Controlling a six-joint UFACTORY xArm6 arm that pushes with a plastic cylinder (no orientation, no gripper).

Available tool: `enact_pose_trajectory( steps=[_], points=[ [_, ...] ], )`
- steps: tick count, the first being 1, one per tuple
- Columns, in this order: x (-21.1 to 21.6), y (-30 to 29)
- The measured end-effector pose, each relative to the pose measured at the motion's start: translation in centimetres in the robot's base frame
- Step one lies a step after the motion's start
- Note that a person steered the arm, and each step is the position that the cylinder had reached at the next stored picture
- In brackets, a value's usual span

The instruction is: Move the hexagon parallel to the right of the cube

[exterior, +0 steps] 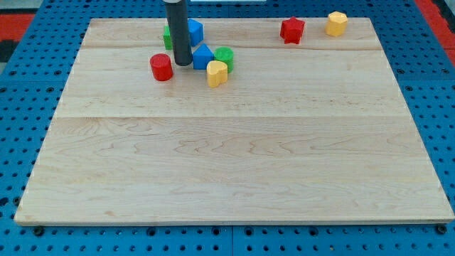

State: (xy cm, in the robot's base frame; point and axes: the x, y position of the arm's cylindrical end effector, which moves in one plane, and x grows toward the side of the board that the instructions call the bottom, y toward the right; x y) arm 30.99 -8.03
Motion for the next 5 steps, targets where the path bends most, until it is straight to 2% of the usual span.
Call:
enact_pose_trajectory(
  steps=[2, 4, 5],
  points=[
    [-5.5, 5.0],
    [-4.7, 19.6],
    [-6.0, 30.6]
  ],
)
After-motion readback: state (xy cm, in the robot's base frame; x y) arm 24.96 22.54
